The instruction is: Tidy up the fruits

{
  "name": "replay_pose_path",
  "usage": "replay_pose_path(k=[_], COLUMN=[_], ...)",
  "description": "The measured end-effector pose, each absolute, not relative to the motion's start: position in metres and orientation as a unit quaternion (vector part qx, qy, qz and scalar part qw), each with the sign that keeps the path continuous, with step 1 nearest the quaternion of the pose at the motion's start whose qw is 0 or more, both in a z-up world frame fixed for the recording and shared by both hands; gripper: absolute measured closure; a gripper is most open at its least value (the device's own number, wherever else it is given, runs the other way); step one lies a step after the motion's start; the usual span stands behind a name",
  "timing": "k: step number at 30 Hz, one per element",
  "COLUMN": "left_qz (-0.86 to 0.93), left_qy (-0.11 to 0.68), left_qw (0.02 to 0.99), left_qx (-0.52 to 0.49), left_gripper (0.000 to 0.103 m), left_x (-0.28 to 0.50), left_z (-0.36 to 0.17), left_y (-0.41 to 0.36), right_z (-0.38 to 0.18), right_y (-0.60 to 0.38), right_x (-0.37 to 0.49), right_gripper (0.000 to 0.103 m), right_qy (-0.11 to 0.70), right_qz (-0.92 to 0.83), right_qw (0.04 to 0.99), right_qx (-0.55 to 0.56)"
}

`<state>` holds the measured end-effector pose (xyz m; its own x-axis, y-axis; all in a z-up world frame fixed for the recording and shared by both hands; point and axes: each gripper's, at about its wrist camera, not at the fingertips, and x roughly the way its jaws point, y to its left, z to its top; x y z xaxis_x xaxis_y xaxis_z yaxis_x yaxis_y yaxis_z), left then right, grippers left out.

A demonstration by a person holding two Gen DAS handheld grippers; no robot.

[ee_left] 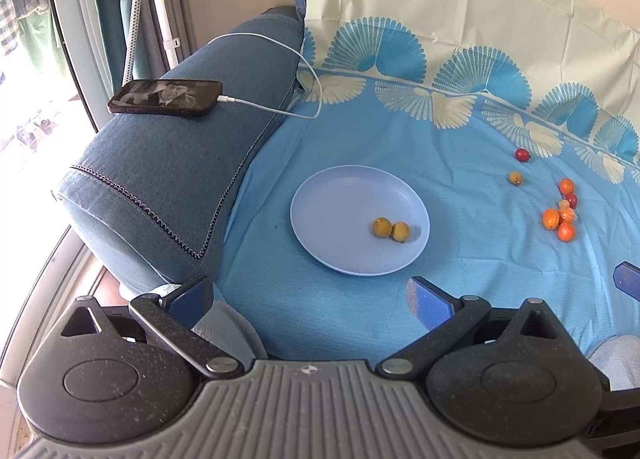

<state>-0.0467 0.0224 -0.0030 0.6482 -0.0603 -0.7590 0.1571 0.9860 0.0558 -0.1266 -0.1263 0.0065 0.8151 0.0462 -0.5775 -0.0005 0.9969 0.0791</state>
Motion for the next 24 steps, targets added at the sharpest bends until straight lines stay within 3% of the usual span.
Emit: replay_pose_path(k=[13, 24], left_qz=[-0.080, -0.155], left_qy=[0.443, 0.448], left_qw=[0.889, 0.872], left_qx=[0.086, 0.122], left_gripper=[0.000, 0.000], left_x=[-0.012, 0.057], left_z=[-0.018, -0.045], left_y=[-0.025, -0.166], right_z=[-0.018, -0.079], right_y=[-0.173, -0.297], right_x=[-0.113, -0.097], right_gripper=[0.001, 0.001], right_qy=[0.317, 0.331], right_qz=[-0.052, -0.232], right_qw=[0.943, 0.904], right_qx=[0.091, 0.137])
